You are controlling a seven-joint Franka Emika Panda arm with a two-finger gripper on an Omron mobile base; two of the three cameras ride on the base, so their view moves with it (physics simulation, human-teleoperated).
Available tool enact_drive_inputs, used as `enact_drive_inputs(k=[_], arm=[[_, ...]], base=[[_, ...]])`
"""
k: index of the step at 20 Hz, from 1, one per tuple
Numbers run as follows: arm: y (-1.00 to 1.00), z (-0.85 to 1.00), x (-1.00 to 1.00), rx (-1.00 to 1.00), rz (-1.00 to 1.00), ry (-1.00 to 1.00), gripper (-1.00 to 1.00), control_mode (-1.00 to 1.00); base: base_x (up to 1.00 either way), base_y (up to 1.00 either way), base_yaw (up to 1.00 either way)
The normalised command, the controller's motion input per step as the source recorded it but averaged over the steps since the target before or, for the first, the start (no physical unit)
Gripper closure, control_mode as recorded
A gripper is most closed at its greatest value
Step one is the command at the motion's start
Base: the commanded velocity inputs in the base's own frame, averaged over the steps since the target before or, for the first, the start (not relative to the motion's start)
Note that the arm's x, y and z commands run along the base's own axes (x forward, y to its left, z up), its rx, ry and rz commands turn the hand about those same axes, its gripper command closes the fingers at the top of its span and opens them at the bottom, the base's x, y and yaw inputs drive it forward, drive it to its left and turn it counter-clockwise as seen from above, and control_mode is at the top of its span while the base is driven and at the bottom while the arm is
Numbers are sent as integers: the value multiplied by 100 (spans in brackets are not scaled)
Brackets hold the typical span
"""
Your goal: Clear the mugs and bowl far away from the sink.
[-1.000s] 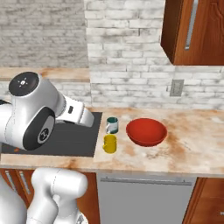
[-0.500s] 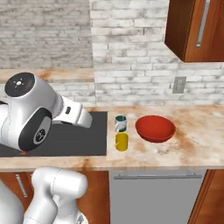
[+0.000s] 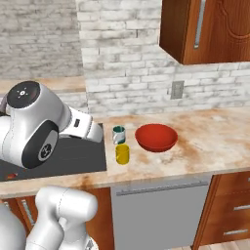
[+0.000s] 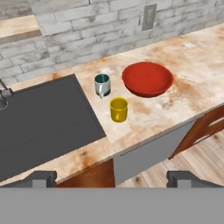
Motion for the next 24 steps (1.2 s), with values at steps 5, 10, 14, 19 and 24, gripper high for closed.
enact_drive_inputs(k=[5,10,14,19,24], arm=[[0,0,0,0,0,0,-100,100],[0,0,0,0,0,0,-100,100],[0,0,0,0,0,0,-100,100],[0,0,0,0,0,0,-100,100],[0,-8,15,-1,0,18,-100,-100]], base=[[59,3,-26],[54,0,-12],[87,0,-16],[76,0,-6],[23,0,0]])
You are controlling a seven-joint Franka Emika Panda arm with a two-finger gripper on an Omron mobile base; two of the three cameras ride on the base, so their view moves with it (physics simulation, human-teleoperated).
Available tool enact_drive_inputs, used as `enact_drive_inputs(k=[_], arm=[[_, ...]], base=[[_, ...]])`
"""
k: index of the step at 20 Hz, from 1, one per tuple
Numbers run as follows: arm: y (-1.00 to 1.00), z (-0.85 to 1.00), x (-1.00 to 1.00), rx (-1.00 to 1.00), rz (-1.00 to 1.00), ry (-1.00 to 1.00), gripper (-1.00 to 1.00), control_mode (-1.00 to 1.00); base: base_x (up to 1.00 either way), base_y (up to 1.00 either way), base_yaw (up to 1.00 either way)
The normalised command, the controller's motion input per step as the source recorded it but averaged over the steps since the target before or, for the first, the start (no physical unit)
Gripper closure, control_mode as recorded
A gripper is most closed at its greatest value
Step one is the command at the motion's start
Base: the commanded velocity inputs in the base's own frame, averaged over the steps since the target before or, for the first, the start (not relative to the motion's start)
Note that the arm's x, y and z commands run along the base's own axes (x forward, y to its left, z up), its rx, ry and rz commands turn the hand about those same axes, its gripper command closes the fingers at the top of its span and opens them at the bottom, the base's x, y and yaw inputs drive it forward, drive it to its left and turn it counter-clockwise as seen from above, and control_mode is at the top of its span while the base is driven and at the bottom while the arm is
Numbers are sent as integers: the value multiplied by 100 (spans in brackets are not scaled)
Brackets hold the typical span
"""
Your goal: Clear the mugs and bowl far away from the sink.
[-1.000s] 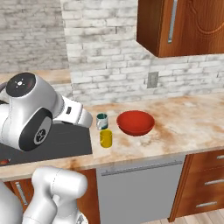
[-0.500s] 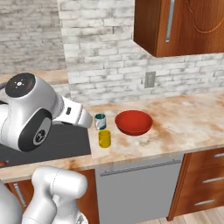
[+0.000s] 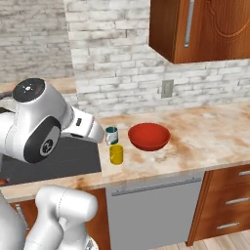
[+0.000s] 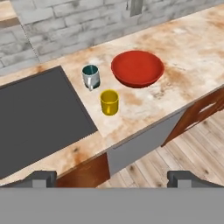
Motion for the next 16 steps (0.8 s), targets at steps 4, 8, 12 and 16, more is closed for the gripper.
enact_drive_inputs(k=[4,8,12,16], arm=[[4,-23,18,-8,0,27,-100,-100],[0,-32,15,0,0,11,-100,-100],[3,-39,24,3,0,-3,-100,-100],[4,-36,32,1,0,-1,-100,-100]], base=[[0,0,0],[0,0,0],[0,0,0],[0,0,0]])
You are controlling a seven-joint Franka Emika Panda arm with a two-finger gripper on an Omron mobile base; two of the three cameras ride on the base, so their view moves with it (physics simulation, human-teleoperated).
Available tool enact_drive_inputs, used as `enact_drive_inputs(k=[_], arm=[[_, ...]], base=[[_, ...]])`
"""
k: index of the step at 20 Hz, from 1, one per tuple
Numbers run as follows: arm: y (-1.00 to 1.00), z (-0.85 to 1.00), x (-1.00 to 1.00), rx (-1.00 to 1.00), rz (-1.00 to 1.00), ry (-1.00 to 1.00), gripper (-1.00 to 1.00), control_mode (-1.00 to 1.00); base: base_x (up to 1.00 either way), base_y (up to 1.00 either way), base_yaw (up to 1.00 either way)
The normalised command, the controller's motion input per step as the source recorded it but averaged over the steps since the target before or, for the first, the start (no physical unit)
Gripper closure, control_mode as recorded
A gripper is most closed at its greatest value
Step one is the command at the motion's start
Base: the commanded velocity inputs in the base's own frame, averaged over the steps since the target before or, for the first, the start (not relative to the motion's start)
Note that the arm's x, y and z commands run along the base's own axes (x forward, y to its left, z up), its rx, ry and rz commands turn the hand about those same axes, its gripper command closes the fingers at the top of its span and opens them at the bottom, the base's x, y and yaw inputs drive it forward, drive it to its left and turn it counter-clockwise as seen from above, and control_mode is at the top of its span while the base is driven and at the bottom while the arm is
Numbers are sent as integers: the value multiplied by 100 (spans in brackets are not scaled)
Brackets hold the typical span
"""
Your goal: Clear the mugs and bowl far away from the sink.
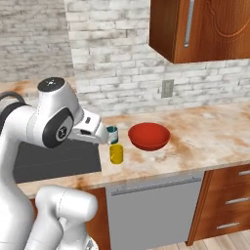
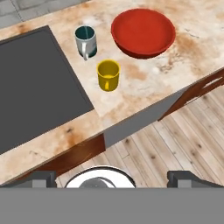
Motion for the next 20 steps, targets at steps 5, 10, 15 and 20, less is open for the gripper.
enact_drive_inputs(k=[5,10,15,20], arm=[[1,-39,19,-1,0,0,-100,-100],[0,-41,12,0,0,0,-100,-100],[0,-27,8,0,0,0,-100,-100],[0,-16,15,0,0,0,-100,-100]], base=[[0,0,0],[0,0,0],[0,0,0],[0,0,0]])
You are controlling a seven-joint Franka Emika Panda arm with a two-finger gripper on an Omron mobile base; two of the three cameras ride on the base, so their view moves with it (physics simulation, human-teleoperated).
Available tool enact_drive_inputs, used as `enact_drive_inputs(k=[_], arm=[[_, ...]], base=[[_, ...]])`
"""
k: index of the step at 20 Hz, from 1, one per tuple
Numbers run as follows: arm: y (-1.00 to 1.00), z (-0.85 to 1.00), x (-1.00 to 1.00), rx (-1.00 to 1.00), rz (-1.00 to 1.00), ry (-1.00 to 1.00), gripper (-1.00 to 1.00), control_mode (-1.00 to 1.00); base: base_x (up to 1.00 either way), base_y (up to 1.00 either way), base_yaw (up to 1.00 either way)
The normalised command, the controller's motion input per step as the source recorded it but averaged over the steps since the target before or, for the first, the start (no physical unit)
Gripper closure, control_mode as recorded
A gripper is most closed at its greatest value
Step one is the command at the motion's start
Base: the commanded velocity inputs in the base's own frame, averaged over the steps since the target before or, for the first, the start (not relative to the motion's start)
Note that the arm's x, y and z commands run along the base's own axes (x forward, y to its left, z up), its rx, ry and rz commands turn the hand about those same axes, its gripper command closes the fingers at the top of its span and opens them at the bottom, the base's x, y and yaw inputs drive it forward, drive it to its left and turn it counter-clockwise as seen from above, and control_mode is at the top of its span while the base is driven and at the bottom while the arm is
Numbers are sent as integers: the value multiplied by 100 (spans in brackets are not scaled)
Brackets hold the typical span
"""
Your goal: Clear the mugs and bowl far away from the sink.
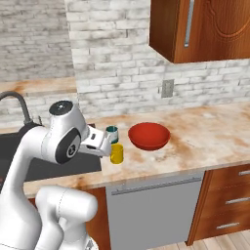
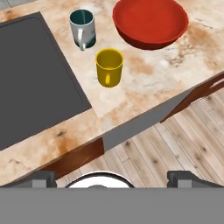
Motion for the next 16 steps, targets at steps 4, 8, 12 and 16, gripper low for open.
enact_drive_inputs(k=[4,8,12,16], arm=[[0,-18,23,0,0,0,-100,-100],[0,-26,34,0,0,0,-100,-100],[0,-33,35,0,0,1,-100,-100],[0,-34,28,0,0,0,-100,-100]], base=[[0,0,0],[0,0,0],[0,0,0],[0,0,0]])
